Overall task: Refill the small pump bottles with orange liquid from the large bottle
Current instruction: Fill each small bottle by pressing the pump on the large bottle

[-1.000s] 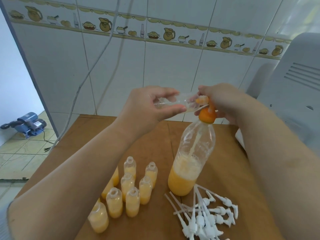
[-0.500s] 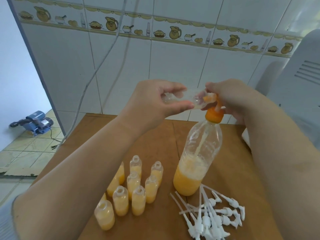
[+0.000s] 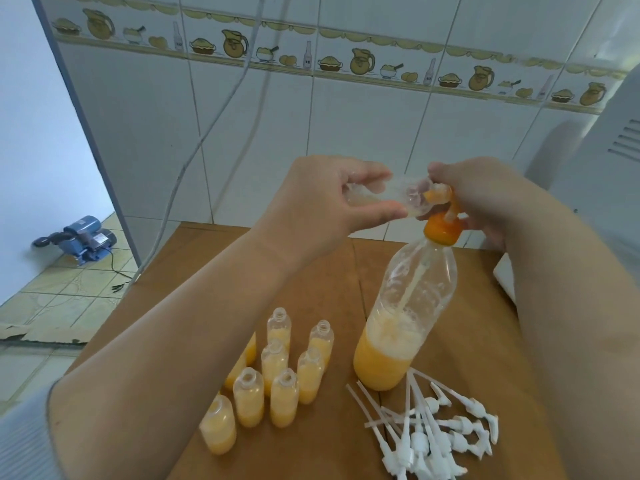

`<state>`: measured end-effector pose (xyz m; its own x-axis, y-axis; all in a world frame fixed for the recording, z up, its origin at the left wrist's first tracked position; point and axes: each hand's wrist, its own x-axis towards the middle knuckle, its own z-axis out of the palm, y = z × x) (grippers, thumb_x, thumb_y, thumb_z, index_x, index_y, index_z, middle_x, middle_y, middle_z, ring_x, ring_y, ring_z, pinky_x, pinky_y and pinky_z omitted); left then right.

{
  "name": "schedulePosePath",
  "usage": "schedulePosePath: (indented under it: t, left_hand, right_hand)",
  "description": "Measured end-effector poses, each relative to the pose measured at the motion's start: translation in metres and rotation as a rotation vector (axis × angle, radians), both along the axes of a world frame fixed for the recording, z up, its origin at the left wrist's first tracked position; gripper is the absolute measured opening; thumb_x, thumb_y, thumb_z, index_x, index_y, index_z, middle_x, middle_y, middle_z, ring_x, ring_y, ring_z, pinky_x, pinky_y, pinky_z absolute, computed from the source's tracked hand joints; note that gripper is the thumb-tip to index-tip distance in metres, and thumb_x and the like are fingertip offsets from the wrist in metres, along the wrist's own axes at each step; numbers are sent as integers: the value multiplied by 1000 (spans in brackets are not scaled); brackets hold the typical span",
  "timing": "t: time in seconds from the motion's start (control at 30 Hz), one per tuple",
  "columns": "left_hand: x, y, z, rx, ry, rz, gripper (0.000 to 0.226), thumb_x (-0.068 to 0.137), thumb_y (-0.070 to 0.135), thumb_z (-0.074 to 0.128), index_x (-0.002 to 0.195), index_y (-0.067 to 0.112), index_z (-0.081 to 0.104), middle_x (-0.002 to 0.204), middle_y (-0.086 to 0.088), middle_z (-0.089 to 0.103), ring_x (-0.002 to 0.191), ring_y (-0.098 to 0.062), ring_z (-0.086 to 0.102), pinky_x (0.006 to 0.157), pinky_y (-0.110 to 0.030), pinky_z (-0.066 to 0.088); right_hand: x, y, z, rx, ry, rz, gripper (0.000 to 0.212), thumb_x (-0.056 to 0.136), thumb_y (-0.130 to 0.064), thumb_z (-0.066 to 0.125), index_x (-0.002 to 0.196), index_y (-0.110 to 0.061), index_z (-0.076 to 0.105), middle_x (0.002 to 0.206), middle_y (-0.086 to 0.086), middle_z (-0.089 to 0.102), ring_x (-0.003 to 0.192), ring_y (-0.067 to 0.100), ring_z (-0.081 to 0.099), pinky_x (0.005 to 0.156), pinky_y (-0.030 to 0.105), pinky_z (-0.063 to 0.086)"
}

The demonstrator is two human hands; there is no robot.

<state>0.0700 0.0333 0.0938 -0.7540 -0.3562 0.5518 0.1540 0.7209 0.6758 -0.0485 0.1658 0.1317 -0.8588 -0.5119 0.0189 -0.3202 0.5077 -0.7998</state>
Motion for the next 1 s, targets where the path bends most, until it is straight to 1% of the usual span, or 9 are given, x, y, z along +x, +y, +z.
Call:
schedulePosePath:
  t: [0.1,0.23,0.33,0.47,0.57,0.67,0.7,0.83,1.0]
  left_hand:
    - [-4,2,-8,12,-12,-3,54,70,40,77,118,19,66,92,24,59,84,16,55,83,-4,45]
    - [-6,3,-16,57,-47,-13,55,70,37,78,120,17,65,99,17,62,86,10,56,87,-7,45]
    - [-2,4,-8,48,-36,-14,55,70,39,77,119,18,65,96,21,61,84,15,56,84,-7,46]
    - [2,6,-1,22,-10,-25,55,70,41,76,119,20,65,96,22,61,84,16,55,81,-5,45]
    - [0,6,-7,63,-24,-28,55,70,39,76,120,18,64,102,15,64,90,11,57,85,-7,46]
    - [-1,4,-12,86,-66,-16,55,70,39,77,120,20,64,105,14,66,92,10,58,85,-5,44]
    - [0,4,-12,87,-77,-11,55,70,39,77,120,20,64,106,13,67,93,8,59,87,-6,45]
    - [1,5,-4,67,-69,14,55,69,40,77,120,21,65,104,15,67,91,9,58,85,-6,45]
    - [1,5,-1,57,-33,14,55,69,43,76,119,23,65,104,17,66,91,11,58,83,-7,47]
  right_hand:
    - [0,-3,-5,-5,-50,-41,22,99,-27,39,107,-13,55,89,8,63,79,22,63,82,39,47]
    - [2,-3,-8,72,-70,-86,36,97,-30,45,121,-6,56,120,19,60,108,36,60,88,45,48]
    - [5,1,-1,39,-76,-38,26,97,-32,46,113,-14,56,110,11,63,97,30,64,89,44,50]
    - [7,9,3,11,-42,15,24,99,-31,42,98,-15,59,84,4,65,80,19,63,71,30,46]
    - [5,2,-1,50,-9,-30,25,100,-29,39,103,-14,58,91,7,63,81,21,59,74,37,50]
    - [5,-2,-4,68,-22,-61,34,98,-29,42,116,-5,58,109,18,64,83,27,58,87,49,51]
    - [5,-3,-5,94,-25,-46,32,99,-27,41,116,-5,58,106,18,65,82,27,59,87,48,51]
    - [3,-1,-2,33,-60,-6,27,99,-28,38,98,-11,59,68,3,68,70,18,63,75,37,51]
    - [-1,-3,-2,-42,-68,-52,28,99,-31,39,108,-12,58,83,8,68,70,19,66,65,31,50]
